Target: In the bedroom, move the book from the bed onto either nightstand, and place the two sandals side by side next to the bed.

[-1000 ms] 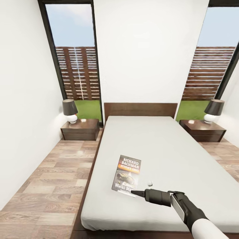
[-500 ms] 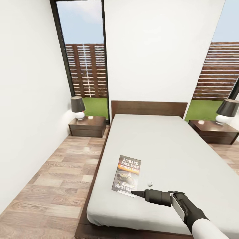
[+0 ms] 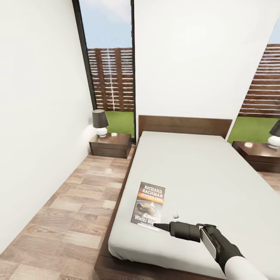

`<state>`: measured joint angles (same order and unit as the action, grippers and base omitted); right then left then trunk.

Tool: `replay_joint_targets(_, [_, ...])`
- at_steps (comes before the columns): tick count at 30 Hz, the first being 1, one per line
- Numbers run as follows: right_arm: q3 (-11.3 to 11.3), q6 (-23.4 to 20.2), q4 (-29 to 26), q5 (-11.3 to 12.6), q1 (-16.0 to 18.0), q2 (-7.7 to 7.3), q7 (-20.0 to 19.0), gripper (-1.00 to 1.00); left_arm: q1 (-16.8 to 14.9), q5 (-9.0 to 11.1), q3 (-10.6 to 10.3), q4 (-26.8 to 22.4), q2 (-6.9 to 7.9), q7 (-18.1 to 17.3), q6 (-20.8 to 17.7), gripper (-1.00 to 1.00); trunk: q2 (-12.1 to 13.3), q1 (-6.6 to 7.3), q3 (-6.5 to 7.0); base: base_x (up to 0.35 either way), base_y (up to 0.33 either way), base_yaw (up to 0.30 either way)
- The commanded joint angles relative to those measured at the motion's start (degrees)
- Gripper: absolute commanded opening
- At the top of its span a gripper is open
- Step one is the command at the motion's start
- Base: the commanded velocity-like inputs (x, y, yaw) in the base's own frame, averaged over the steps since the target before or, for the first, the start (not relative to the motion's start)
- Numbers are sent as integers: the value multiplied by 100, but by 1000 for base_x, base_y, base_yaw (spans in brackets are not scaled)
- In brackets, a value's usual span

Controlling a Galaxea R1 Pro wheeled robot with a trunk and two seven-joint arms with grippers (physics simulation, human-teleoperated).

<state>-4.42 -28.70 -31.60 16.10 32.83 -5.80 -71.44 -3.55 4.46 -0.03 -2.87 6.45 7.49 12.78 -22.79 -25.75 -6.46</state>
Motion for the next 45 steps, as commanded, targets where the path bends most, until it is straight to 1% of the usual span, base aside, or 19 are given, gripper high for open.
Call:
replay_joint_targets(1, [-32,-51,-4,56,4,-8,8,-100,-5,46,-6,6,-5,-2,23,100,-12,-3,-20,0,0,160])
replay_joint_targets(45, [-41,-48,-9,40,4,8,-2,-100,-5,46,-5,5,-29,-2,29,100,-12,-3,-351,0,0,160])
